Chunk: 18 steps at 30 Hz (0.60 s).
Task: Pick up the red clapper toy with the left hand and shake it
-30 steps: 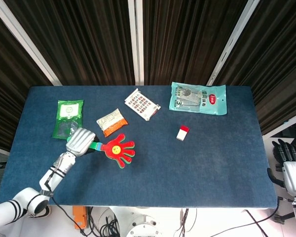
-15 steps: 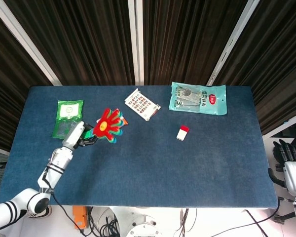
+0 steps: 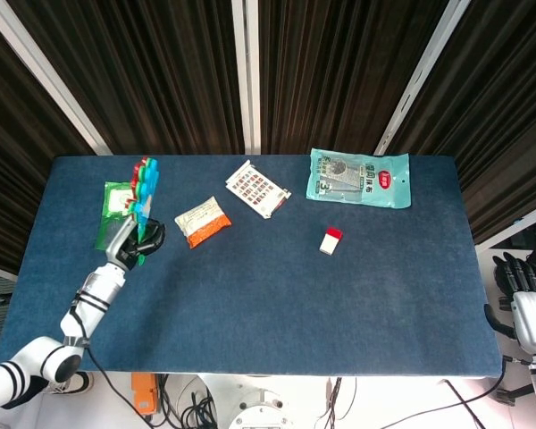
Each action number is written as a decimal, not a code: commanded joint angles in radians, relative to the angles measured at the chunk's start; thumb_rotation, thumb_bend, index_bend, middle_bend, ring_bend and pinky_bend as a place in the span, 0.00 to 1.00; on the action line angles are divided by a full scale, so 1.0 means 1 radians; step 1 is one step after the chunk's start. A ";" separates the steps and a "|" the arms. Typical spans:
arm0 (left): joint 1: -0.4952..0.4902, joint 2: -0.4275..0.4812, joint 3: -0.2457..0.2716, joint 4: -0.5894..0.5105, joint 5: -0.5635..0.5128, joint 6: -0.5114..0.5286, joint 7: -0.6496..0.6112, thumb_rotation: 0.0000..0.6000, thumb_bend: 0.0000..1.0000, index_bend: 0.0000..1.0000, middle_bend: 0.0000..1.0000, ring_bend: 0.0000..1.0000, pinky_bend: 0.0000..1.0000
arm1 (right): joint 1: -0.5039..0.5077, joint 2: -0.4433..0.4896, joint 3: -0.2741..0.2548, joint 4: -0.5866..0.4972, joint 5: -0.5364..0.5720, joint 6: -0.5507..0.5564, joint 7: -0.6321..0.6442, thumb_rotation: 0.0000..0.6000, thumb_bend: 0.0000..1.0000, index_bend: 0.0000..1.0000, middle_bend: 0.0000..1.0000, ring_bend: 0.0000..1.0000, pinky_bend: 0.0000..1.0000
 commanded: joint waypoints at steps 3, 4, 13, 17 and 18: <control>-0.056 -0.116 0.192 0.326 0.284 0.083 1.322 1.00 0.72 1.00 1.00 1.00 1.00 | 0.000 0.002 0.001 0.000 0.000 0.003 0.001 1.00 0.31 0.00 0.00 0.00 0.00; -0.059 -0.117 0.197 0.326 0.283 0.080 1.341 1.00 0.72 1.00 1.00 1.00 1.00 | 0.000 0.002 0.002 0.000 0.000 0.004 0.002 1.00 0.31 0.00 0.00 0.00 0.00; -0.037 -0.112 0.149 0.178 0.107 0.053 1.123 1.00 0.72 1.00 1.00 1.00 1.00 | 0.000 -0.003 0.001 0.009 0.002 0.000 0.010 1.00 0.31 0.00 0.00 0.00 0.00; -0.020 -0.065 0.074 -0.011 -0.048 -0.003 0.786 1.00 0.72 1.00 1.00 1.00 1.00 | -0.002 -0.002 0.001 0.009 0.001 0.005 0.010 1.00 0.31 0.00 0.00 0.00 0.00; -0.016 -0.049 0.053 -0.056 -0.082 -0.018 0.702 1.00 0.72 1.00 1.00 1.00 1.00 | -0.002 -0.001 0.002 0.010 0.002 0.005 0.010 1.00 0.31 0.00 0.00 0.00 0.00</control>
